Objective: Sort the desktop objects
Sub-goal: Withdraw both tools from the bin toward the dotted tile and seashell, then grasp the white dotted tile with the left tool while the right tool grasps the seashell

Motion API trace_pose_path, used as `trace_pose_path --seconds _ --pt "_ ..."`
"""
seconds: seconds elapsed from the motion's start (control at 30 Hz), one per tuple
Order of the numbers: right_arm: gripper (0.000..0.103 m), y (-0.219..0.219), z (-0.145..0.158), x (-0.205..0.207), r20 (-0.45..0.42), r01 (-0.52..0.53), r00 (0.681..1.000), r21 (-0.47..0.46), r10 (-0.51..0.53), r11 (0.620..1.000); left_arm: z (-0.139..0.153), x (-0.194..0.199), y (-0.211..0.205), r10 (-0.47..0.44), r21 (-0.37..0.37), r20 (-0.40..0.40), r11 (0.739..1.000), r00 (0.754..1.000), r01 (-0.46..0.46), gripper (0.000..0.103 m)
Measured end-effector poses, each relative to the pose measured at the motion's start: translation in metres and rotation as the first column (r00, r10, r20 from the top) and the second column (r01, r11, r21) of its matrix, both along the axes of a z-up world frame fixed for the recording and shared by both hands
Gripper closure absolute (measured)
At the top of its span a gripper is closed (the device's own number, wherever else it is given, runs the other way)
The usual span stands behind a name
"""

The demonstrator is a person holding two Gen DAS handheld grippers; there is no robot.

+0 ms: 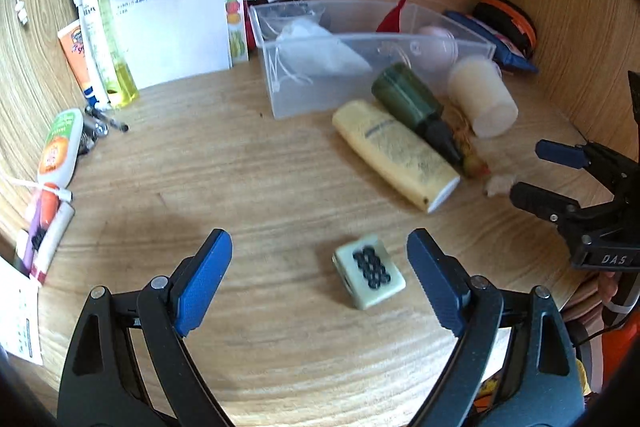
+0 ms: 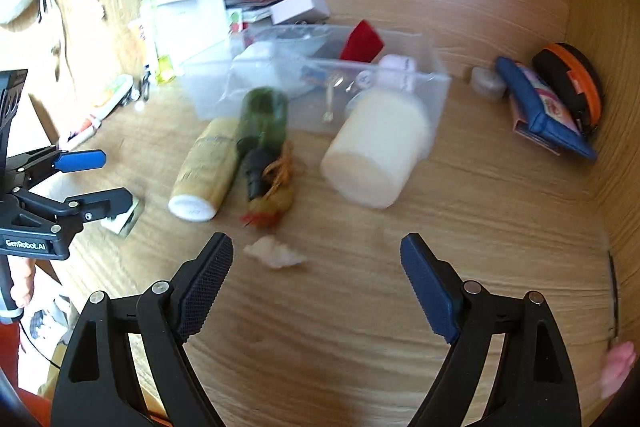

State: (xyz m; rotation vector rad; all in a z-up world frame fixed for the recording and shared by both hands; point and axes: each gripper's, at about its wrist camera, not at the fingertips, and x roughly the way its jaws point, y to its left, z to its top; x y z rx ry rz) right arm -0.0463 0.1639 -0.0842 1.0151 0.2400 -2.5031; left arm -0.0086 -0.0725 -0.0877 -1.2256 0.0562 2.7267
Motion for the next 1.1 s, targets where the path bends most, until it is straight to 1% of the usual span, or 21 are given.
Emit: trace_pose_path --seconds 0.03,0.1,0.2,0.33,0.4,0.5,0.63,0.77,0.93,1.03,1.07,1.1 --pt "0.023 -0.003 -0.002 0.001 0.000 -0.004 1.000 0.007 0.004 1.000 -0.003 0.001 0.001 -0.002 -0.002 0.006 1.000 1.000 0.002 0.013" --pt "0.034 -0.009 -0.005 0.003 -0.003 -0.009 1.000 0.022 0.009 1.000 -0.006 0.003 0.002 -0.003 0.000 0.018 1.000 1.000 0.003 0.013" --pt "0.044 -0.014 -0.009 0.002 0.008 -0.026 1.000 0.019 0.026 0.999 -0.011 0.003 0.001 -0.007 0.019 0.033 1.000 0.999 0.006 0.013" --pt "0.053 -0.016 -0.013 0.000 0.019 -0.026 0.999 0.017 0.025 1.000 -0.012 0.003 0.003 0.005 0.007 0.027 1.000 1.000 -0.005 0.013" --pt "0.055 -0.017 -0.014 -0.001 0.028 -0.028 0.999 0.015 0.028 0.999 -0.013 0.004 0.003 0.010 0.001 0.023 1.000 1.000 -0.010 0.015" --pt "0.055 -0.018 -0.016 0.000 0.020 -0.027 0.999 0.025 0.027 0.999 -0.014 0.004 0.004 0.010 -0.020 0.017 1.000 1.000 -0.009 0.017" --pt "0.055 -0.019 -0.017 0.000 0.018 -0.031 0.999 0.020 0.030 0.999 -0.014 0.006 0.005 0.007 -0.021 0.007 1.000 1.000 -0.007 0.017" --pt "0.056 -0.020 -0.017 0.000 0.006 -0.032 0.999 0.013 0.032 0.999 -0.014 0.008 0.006 0.004 -0.019 -0.003 1.000 1.000 -0.004 0.024" --pt "0.067 -0.022 -0.017 0.002 0.001 -0.043 0.999 0.008 0.043 0.999 -0.013 0.010 0.010 -0.013 -0.021 -0.012 1.000 1.000 0.013 0.038" --pt "0.073 -0.022 -0.017 0.003 0.000 -0.047 0.999 0.005 0.047 0.999 -0.012 0.012 0.013 -0.029 -0.021 -0.018 0.999 0.999 0.029 0.050" --pt "0.076 -0.022 -0.017 0.003 -0.001 -0.047 0.999 0.004 0.047 0.999 -0.012 0.012 0.014 -0.031 -0.022 -0.018 0.999 0.999 0.031 0.051" --pt "0.076 -0.022 -0.017 0.003 0.001 -0.048 0.999 0.001 0.048 0.999 -0.012 0.012 0.015 -0.034 -0.023 -0.019 0.999 0.999 0.034 0.053"
